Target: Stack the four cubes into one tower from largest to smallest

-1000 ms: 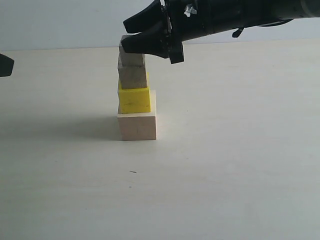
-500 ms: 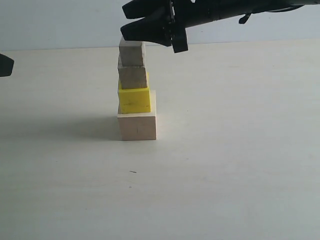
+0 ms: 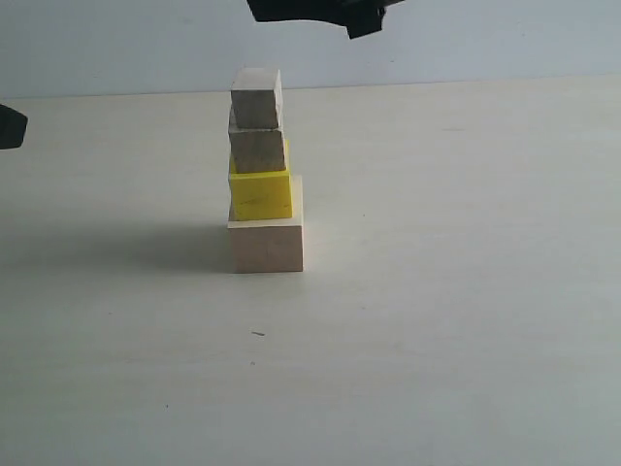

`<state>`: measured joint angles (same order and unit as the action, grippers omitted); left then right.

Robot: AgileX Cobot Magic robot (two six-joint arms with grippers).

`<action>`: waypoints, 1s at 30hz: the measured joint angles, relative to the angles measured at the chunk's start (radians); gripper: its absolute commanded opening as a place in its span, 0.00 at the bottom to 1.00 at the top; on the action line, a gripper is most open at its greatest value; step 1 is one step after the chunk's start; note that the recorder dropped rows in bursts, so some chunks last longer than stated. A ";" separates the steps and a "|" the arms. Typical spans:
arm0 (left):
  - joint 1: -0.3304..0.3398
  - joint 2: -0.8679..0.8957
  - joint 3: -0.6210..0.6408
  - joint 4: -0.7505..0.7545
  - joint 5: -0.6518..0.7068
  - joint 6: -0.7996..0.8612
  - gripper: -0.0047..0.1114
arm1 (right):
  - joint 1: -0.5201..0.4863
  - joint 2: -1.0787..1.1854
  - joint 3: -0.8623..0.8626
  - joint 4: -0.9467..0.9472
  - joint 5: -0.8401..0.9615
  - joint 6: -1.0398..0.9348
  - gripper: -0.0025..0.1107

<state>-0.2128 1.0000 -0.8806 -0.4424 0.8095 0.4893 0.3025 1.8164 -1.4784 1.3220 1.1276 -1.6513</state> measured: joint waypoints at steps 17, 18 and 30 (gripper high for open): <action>0.000 0.000 0.000 0.000 -0.033 0.006 0.26 | 0.000 0.080 -0.002 -0.257 -0.321 0.530 0.02; 0.000 0.000 0.000 0.000 -0.033 0.006 0.26 | 0.000 0.088 -0.002 -0.257 -0.311 0.532 0.02; 0.000 0.000 0.000 0.000 -0.044 0.018 0.26 | 0.011 0.099 -0.002 -0.250 -0.246 0.538 0.02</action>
<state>-0.2128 1.0000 -0.8806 -0.4424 0.7660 0.5069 0.3134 1.9158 -1.4804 1.0724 0.8815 -1.1138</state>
